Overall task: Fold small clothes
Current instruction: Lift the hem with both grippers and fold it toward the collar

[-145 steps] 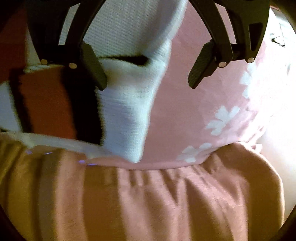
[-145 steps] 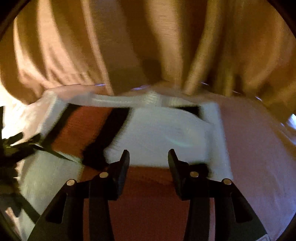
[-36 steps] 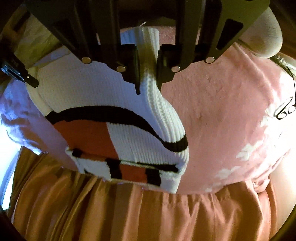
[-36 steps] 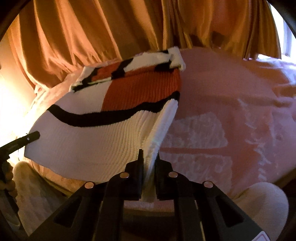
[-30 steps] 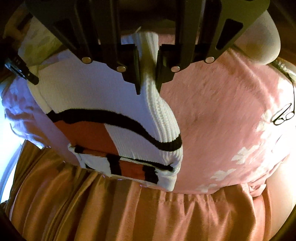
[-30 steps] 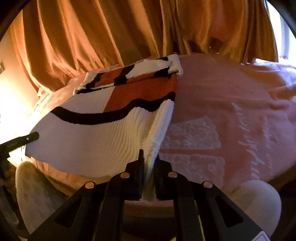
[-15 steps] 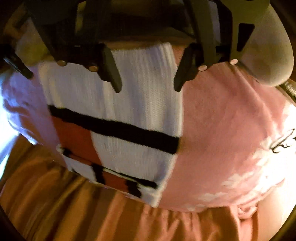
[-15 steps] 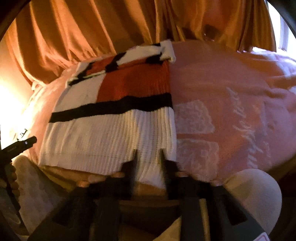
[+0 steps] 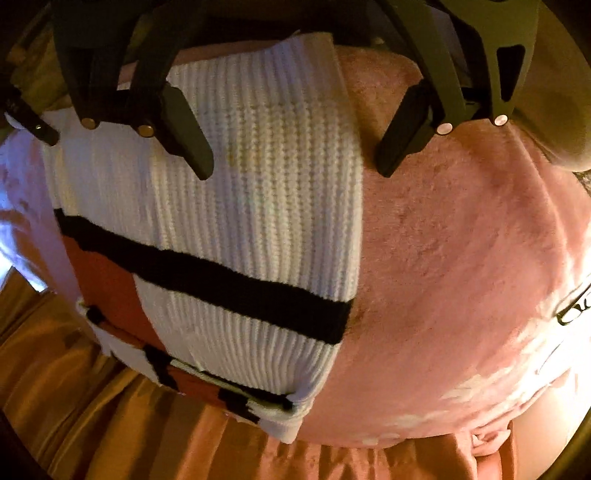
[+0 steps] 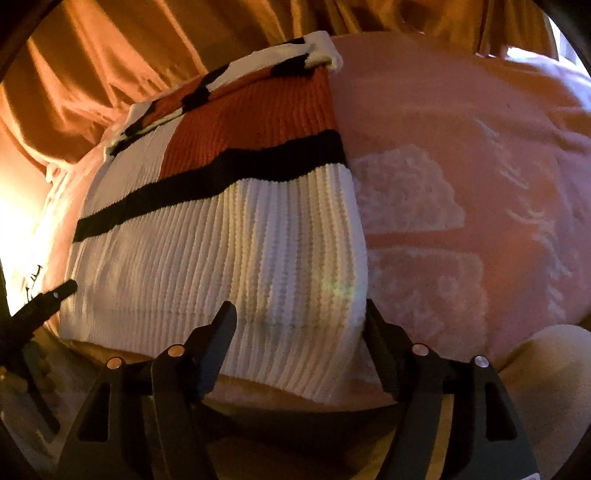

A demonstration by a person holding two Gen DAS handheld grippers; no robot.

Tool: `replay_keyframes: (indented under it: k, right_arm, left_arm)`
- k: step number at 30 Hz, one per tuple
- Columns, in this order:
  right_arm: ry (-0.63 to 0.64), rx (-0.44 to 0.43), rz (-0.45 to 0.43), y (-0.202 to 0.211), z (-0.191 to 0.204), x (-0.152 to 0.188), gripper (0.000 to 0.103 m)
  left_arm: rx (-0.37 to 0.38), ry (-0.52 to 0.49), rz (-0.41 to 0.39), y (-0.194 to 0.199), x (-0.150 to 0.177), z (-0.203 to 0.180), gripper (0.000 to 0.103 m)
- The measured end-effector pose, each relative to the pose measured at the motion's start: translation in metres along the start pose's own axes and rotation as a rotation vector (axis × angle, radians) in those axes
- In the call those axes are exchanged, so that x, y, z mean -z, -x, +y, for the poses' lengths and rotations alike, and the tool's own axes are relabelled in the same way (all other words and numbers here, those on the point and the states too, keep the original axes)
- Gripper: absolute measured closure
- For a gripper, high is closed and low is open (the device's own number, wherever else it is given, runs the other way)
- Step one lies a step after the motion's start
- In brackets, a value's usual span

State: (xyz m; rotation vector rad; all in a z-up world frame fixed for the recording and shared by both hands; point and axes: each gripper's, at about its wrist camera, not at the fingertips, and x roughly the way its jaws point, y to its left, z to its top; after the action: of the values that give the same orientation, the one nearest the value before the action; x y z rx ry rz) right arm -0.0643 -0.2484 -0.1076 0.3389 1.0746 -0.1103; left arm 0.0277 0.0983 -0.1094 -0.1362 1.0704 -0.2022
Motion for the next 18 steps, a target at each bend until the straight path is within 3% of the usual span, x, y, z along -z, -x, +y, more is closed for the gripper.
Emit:
replay_keyframes:
  k: [1,2,3,5,8,14,18]
  right_arm:
    - [0.004,-0.007,0.000,0.001,0.001,-0.001,0.037]
    - [0.001,-0.022,-0.002,0.001,0.002,0.000,0.048]
    - [-0.005,-0.045,0.004,0.001,0.001,-0.001,0.066]
    - [-0.030,-0.084,-0.002,0.002,-0.001,-0.002,0.089]
    - [-0.044,-0.128,-0.039,0.013,0.001,-0.006,0.092]
    - [-0.001,-0.137,-0.177,0.069,0.013,-0.015,0.094]
    - [0.036,-0.126,-0.247,0.104,0.017,-0.010,0.094]
  left_arm:
    - [0.025,0.011,0.002,0.001,-0.001,0.001,0.028]
    - [0.044,0.018,0.005,0.002,-0.002,0.001,0.040]
    - [0.066,0.030,0.015,0.002,-0.004,0.001,0.044]
    - [0.100,0.050,0.033,0.002,-0.006,0.003,0.071]
    - [0.187,0.090,0.035,0.008,-0.012,0.006,0.095]
    - [0.187,0.064,-0.081,0.060,-0.026,-0.001,0.099]
    - [0.228,0.063,-0.137,0.095,-0.027,0.001,0.100]
